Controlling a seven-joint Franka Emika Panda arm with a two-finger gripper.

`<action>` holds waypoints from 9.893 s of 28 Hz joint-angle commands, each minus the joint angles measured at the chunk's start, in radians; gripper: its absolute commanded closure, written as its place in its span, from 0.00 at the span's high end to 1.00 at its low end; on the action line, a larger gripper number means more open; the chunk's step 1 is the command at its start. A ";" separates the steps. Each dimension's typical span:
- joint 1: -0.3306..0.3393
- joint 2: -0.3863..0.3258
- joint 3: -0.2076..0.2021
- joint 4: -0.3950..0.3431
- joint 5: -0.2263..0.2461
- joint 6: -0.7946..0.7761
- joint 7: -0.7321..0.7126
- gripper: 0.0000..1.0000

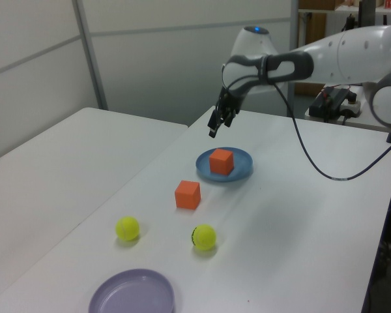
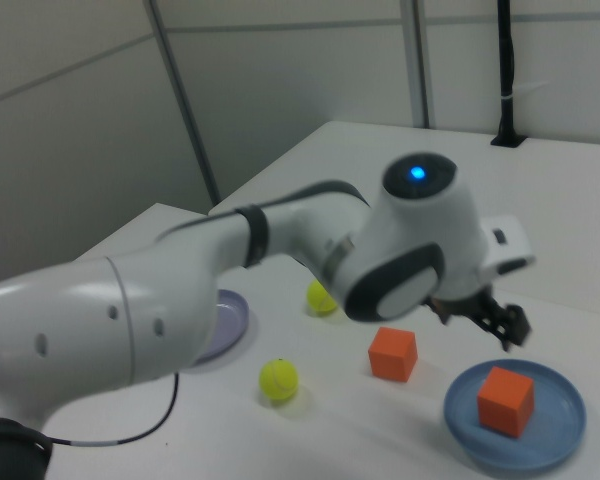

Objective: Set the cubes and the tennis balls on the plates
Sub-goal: 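Move the gripper to the second orange cube and lower onto it, then grasp the second orange cube and lift it, then carry the cube over the blue plate and stack it on the first cube, then release the cube, rise, and lower the gripper onto a tennis ball, then close the gripper on the tennis ball, then carry the tennis ball to the lavender plate and release it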

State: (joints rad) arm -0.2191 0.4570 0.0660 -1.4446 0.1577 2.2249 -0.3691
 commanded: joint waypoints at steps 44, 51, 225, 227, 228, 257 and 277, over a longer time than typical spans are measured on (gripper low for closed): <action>0.208 0.135 0.014 -0.045 -0.073 -0.016 -0.123 1.00; 0.213 0.158 0.015 -0.046 -0.087 0.005 -0.116 0.97; 0.179 -0.192 0.245 -0.562 -0.087 0.093 0.082 0.99; 0.182 -0.181 0.245 -0.562 -0.101 0.095 0.091 0.98; 0.182 -0.176 0.244 -0.562 -0.106 0.096 0.094 0.98; 0.253 -0.261 0.316 -0.462 -0.149 0.050 0.168 0.12; 0.481 -0.034 0.330 -0.284 -0.399 0.055 0.371 0.12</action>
State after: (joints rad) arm 0.2375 0.3703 0.4010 -1.7708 -0.2056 2.2954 -0.0199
